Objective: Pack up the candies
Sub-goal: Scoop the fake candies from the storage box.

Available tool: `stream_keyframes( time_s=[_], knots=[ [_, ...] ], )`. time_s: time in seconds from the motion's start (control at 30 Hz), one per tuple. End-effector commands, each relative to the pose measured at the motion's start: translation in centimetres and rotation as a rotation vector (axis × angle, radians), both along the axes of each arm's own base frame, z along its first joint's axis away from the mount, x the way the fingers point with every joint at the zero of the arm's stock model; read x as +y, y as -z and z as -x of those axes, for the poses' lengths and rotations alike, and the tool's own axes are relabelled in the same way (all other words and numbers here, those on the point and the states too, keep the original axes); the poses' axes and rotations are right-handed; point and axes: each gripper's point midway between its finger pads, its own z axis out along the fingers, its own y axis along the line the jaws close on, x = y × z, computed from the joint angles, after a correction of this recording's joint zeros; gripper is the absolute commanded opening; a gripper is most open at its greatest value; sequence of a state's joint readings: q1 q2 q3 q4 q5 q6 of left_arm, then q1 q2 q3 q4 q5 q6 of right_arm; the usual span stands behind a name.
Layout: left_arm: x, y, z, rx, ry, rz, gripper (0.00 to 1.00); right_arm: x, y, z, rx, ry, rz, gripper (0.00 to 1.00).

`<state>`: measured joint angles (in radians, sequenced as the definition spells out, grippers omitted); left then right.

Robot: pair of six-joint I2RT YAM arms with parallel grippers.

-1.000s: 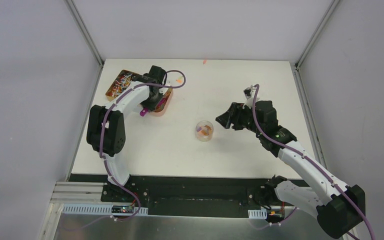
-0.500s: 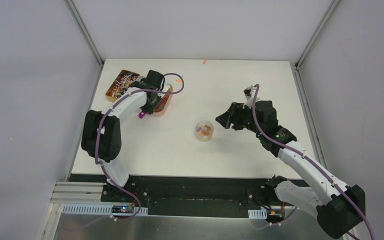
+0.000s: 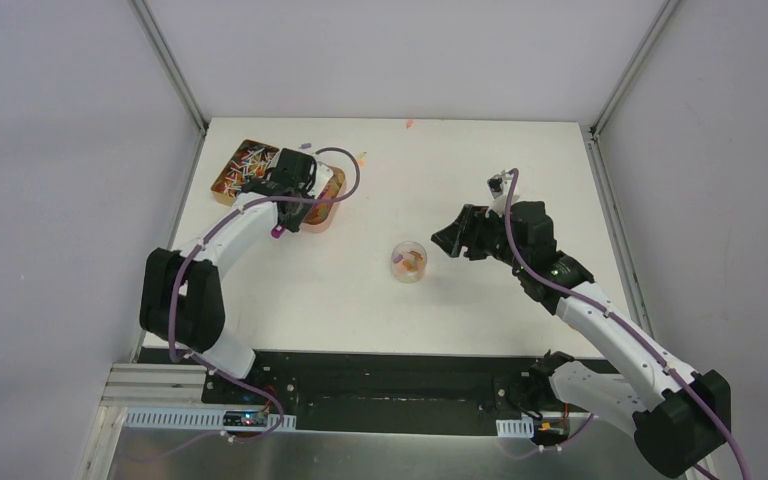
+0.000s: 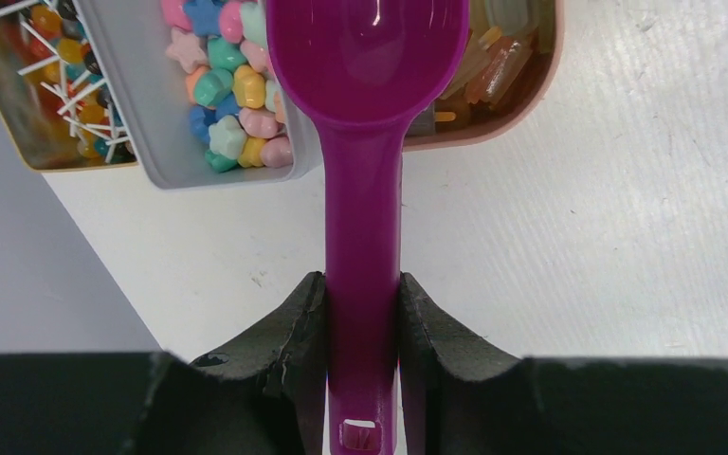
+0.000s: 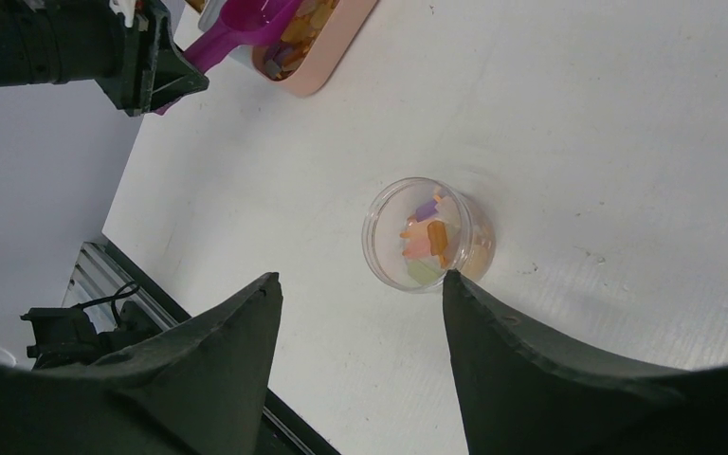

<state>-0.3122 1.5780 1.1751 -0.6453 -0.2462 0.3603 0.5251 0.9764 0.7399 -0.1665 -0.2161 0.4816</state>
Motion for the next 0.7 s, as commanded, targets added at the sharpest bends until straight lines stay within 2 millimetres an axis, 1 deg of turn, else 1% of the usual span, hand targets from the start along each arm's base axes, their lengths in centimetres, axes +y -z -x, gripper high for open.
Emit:
stream_keyframes(
  time_s=[0.0, 0.07, 0.17, 0.23, 0.33, 0.43, 0.57, 0.67],
  knots=[
    [-0.6, -3.7, -1.2, -0.15, 0.042, 0.065, 0.0, -0.3, -1.6, -0.4, -0.072, 0.008, -0.009, 0.66],
    [-0.5, -4.2, -0.9, -0.164, 0.049, 0.065, 0.0, -0.2, -1.7, -0.3, -0.074, 0.005, -0.009, 0.66],
    [-0.6, -5.4, -0.4, -0.196, 0.065, 0.085, 0.0, -0.2, -1.8, -0.3, -0.076, 0.003, -0.012, 0.66],
    [-0.9, -6.6, -0.1, -0.231, 0.093, 0.105, 0.0, -0.2, -1.9, -0.2, -0.077, 0.0, -0.016, 0.66],
    [-1.4, -8.9, 0.5, -0.296, 0.142, 0.139, 0.0, -0.1, -2.2, -0.2, -0.082, -0.003, -0.023, 0.66],
    [-2.3, -10.8, 1.4, -0.34, 0.215, 0.179, 0.0, -0.3, -2.4, -0.2, -0.087, 0.001, -0.019, 0.66],
    [-3.2, -12.6, 2.8, -0.363, 0.287, 0.221, 0.0, -0.8, -2.6, -0.2, -0.093, 0.022, 0.003, 0.71],
    [-3.5, -13.3, 3.6, -0.349, 0.314, 0.226, 0.0, -1.0, -3.3, 0.1, -0.099, 0.018, 0.002, 0.72]
  ],
)
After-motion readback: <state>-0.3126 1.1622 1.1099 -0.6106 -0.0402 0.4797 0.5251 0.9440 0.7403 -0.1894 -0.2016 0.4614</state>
